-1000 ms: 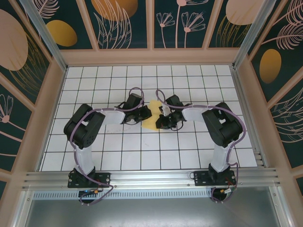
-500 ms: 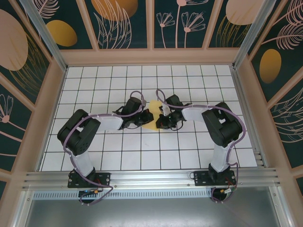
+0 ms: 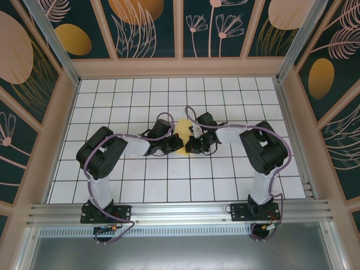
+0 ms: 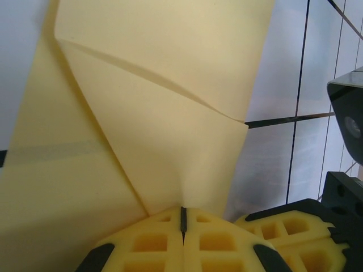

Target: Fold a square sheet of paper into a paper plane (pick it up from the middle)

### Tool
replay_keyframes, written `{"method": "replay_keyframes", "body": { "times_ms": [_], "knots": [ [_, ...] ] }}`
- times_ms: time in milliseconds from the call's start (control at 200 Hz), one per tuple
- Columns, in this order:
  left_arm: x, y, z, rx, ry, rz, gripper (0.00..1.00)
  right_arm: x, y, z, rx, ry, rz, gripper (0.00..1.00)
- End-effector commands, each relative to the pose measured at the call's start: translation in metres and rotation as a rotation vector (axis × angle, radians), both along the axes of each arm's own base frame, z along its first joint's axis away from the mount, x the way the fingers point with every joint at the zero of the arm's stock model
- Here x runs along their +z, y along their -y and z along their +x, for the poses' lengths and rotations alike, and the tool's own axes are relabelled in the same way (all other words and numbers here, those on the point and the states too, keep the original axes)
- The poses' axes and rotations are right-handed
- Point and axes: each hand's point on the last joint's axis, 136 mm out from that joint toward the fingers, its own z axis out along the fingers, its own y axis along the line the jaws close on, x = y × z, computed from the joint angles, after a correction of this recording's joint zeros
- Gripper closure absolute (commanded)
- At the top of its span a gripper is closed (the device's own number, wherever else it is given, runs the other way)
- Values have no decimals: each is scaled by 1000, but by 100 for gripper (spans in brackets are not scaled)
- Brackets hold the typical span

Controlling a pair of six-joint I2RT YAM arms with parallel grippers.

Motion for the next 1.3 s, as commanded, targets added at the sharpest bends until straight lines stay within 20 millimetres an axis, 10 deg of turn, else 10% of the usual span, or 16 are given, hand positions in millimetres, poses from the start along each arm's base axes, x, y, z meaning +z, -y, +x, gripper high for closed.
{"method": "replay_keyframes", "body": {
  "times_ms": [0, 470, 1291],
  "knots": [
    [-26, -13, 0, 42, -30, 103, 97, -53, 37, -30, 4, -111, -224, 96],
    [-9, -28, 43, 50, 38, 172, 95, -86, 66, -42, 4, -166, -387, 96],
    [-4, -71, 97, 20, 181, 214, 92, -83, 71, -47, -24, -169, -345, 96]
  ]
}}
